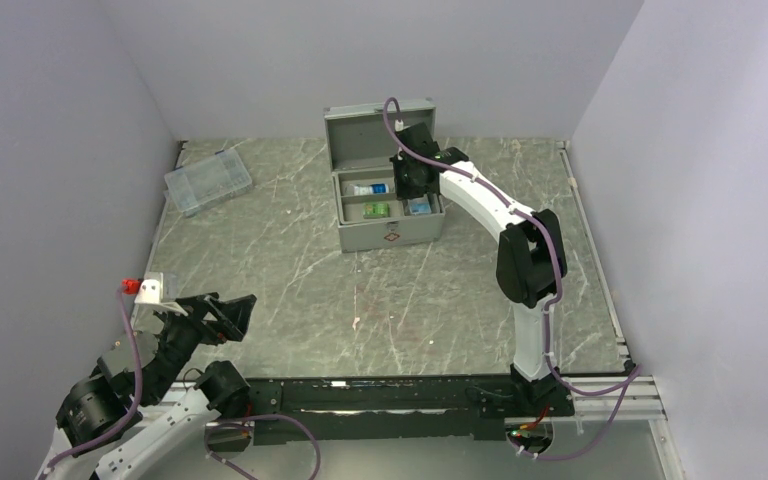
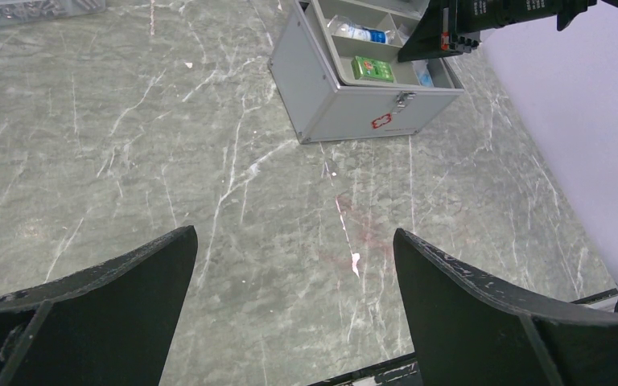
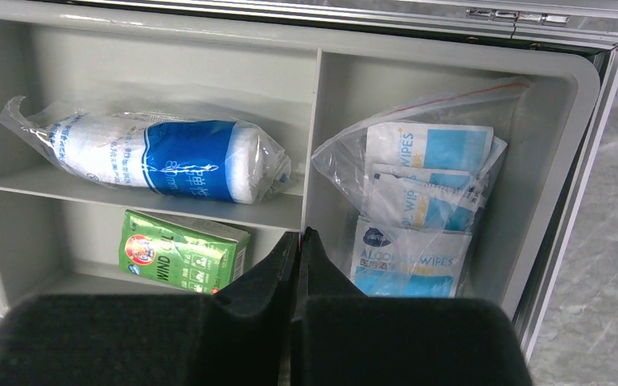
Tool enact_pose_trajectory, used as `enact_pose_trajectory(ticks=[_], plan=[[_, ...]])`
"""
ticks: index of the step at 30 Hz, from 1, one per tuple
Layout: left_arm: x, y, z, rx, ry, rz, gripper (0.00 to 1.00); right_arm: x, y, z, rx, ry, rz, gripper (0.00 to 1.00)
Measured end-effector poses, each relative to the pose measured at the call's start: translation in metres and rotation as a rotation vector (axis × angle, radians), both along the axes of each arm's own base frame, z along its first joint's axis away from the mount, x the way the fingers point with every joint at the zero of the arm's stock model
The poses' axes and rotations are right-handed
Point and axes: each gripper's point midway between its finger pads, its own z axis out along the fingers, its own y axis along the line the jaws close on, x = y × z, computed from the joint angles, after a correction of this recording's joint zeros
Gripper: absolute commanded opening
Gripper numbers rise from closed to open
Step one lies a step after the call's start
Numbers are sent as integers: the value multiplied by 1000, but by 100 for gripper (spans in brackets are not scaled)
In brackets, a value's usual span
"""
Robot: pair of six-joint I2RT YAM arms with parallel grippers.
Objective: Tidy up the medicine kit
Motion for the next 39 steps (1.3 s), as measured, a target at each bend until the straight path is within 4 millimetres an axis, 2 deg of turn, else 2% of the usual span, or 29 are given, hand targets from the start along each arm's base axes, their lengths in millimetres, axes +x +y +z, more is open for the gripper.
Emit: enact_pose_trajectory(ticks=[7, 11, 20, 21, 26, 35, 39], plan=[[0, 0, 0, 0, 0, 0, 99, 1, 0, -2, -11, 13, 3, 0], [0, 0, 0, 0, 0, 0, 99, 2, -1, -11, -36, 29, 4, 0], [0, 0, 0, 0, 0, 0, 99, 5, -3, -11, -62, 34, 8, 0], [0, 0, 0, 0, 0, 0, 99, 5, -3, -11, -62, 34, 8, 2], [0, 0, 0, 0, 0, 0, 99, 5, -3, -13, -66, 35, 14, 33], [0, 0, 0, 0, 0, 0, 99, 4, -4, -15, -65, 36, 5, 45], [0, 0, 0, 0, 0, 0, 99, -1, -10, 3, -60, 6, -10, 50]])
